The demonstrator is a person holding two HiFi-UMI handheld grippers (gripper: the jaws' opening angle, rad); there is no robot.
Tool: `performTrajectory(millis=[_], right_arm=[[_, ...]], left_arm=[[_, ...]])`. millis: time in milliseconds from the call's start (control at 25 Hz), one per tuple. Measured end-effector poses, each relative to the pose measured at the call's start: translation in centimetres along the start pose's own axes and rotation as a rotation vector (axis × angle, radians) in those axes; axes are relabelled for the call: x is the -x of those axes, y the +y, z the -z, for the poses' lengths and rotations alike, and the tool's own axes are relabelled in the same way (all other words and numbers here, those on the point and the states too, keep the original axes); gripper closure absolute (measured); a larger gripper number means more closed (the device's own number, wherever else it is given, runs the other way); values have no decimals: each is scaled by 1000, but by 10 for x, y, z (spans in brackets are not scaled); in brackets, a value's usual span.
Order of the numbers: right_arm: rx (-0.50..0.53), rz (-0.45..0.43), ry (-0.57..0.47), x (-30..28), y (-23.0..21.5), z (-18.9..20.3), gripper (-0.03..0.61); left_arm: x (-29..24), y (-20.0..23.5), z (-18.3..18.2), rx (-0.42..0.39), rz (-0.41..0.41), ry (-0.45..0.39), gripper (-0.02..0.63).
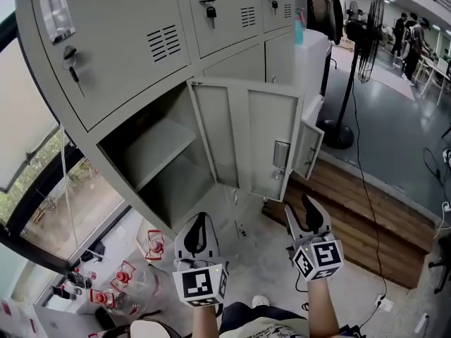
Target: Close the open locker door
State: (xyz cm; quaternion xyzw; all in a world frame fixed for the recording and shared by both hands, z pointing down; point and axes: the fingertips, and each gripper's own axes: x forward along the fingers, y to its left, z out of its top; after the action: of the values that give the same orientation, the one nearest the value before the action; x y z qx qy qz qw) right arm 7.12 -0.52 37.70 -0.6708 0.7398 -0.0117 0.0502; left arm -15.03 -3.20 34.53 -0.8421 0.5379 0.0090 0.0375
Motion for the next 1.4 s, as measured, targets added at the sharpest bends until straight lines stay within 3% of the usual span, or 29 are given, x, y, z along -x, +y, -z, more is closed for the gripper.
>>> performTrajectory(millis=[400, 800, 1400], right_arm=[[-42, -37, 41, -56, -24, 27, 377], [-18, -25, 84, -93, -33, 39, 377], [-14, -93, 91, -99, -32, 43, 377]], left_arm=[[-48, 5, 16, -10, -3, 31, 606], [-97, 13, 12, 2, 38, 15, 606], [-104, 18, 16, 16, 47, 21, 606]])
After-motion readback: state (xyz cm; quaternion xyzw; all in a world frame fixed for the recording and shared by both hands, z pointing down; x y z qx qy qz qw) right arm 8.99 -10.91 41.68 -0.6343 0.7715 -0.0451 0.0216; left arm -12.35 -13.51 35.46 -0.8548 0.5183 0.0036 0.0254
